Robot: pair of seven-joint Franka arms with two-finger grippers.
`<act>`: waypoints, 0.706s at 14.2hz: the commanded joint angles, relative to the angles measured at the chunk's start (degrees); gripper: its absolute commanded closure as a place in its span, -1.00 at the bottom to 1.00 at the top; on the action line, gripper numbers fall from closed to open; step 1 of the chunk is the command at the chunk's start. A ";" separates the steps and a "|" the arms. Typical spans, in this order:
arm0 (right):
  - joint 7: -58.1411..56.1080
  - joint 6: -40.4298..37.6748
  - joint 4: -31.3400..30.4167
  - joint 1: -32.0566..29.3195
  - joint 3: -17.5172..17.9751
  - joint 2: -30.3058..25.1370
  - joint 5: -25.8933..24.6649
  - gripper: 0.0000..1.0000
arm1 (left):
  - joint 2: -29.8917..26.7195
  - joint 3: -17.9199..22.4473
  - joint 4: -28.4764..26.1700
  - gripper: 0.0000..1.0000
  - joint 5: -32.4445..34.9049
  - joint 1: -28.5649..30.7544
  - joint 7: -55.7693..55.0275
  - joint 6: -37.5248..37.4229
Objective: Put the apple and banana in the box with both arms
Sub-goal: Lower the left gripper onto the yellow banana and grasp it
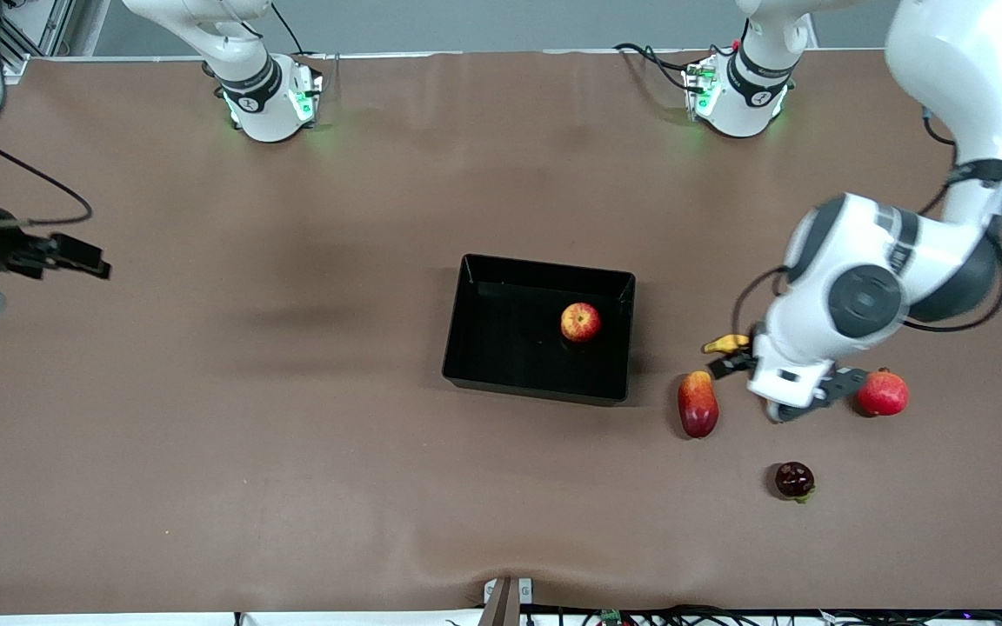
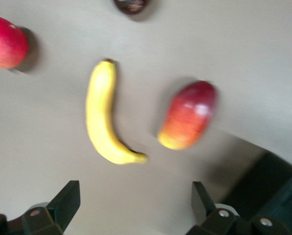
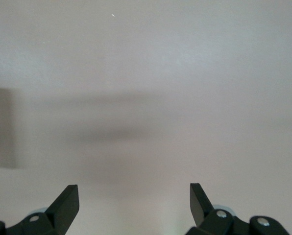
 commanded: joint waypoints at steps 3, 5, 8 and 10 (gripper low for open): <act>7.73 -5.02 1.55 0.37 1.97 -4.09 -1.60 -1.00 | 1.58 -0.55 -12.02 -1.00 3.12 8.28 1.85 17.64; 9.96 -7.50 3.77 0.37 1.79 -3.91 -0.81 -1.00 | 3.25 -0.46 -14.06 -1.00 5.04 9.78 1.85 20.66; 9.52 -7.51 4.56 0.46 1.88 -3.74 -0.63 -1.00 | 5.19 -0.29 -15.82 -1.00 5.67 11.53 1.93 21.37; 9.34 -7.51 5.70 0.55 1.88 -3.56 -0.63 -1.00 | 5.98 -0.29 -16.87 -0.94 5.67 12.33 1.94 21.37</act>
